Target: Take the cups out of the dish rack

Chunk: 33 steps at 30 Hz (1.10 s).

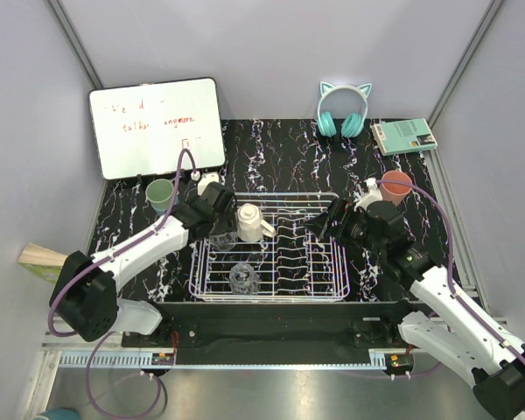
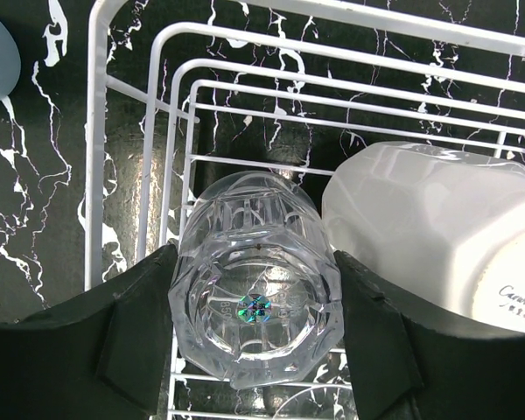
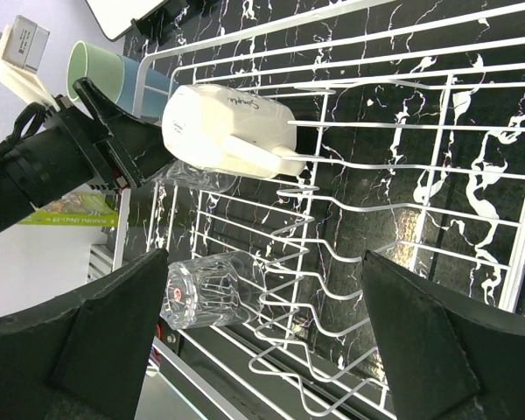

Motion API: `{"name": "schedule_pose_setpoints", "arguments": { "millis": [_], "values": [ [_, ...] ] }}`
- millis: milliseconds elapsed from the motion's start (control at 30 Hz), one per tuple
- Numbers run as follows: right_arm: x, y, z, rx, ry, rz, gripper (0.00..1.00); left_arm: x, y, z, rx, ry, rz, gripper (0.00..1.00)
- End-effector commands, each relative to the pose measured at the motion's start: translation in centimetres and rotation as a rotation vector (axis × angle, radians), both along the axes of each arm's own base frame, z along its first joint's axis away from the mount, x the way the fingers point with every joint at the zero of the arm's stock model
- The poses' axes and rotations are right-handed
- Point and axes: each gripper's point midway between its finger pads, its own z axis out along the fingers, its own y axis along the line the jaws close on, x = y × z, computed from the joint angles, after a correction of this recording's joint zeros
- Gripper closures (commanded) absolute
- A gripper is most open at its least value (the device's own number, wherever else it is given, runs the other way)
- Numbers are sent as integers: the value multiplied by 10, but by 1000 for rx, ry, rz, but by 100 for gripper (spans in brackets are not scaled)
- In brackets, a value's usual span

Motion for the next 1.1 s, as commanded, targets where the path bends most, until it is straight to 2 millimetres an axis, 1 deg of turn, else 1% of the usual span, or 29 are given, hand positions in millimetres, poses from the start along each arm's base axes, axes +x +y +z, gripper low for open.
{"name": "schedule_pose_setpoints", "arguments": {
  "millis": [0,67,100,200,233,300,333,467,500,533,567,600,633,667,700,800,833,900,933,967,1000,1033,1067],
  "values": [
    [-1,6,13,27,-47,30,2,-1,-7,24,-74,-48,-34,100],
    [0,6,14,25,-52,31,2,0,-8,39,-86,-74,-48,100],
    [0,5,14,23,-52,29,2,3,-12,58,-115,-110,-55,100],
    [1,7,18,24,-59,32,2,1,-15,83,-146,-144,-84,100],
    [2,7,21,26,-65,30,1,2,-16,101,-165,-173,-94,100],
    [3,7,22,27,-68,29,1,0,-19,120,-199,-204,-114,100],
    [3,7,24,28,-72,29,1,0,-21,134,-215,-225,-123,100],
    [3,10,27,45,-74,35,0,-6,-29,171,-290,-285,-176,100],
    [3,10,28,48,-76,38,0,-10,-34,179,-320,-296,-206,100],
    [2,12,28,54,-75,50,0,-10,-38,188,-344,-323,-232,100],
    [1,13,32,71,-85,54,0,-12,-42,192,-366,-331,-257,100],
    [1,14,34,78,-91,57,0,-16,-51,204,-421,-365,-308,100],
    [0,16,36,90,-95,66,0,-19,-56,210,-447,-383,-334,100],
    [0,17,43,107,-114,71,0,-25,-62,205,-477,-374,-374,100],
    [0,18,45,117,-120,77,1,-27,-65,219,-520,-429,-395,100],
    [-4,24,62,167,-153,111,2,-38,-75,229,-606,-479,-468,100],
    [-7,28,72,198,-180,139,3,-40,-77,231,-629,-490,-480,100],
    [-13,34,84,250,-194,179,3,-48,-85,235,-690,-517,-531,100],
    [-13,37,96,288,-233,194,3,-50,-86,237,-712,-530,-541,100],
    [-15,39,100,317,-230,203,4,-54,-89,236,-739,-534,-561,100],
    [-19,42,104,340,-232,229,4,-56,-90,249,-786,-580,-569,100],
    [-19,44,111,376,-244,238,5,-58,-93,239,-803,-570,-574,100],
    [-20,46,112,391,-246,247,5,-62,-96,241,-837,-576,-598,100]
  ]
}}
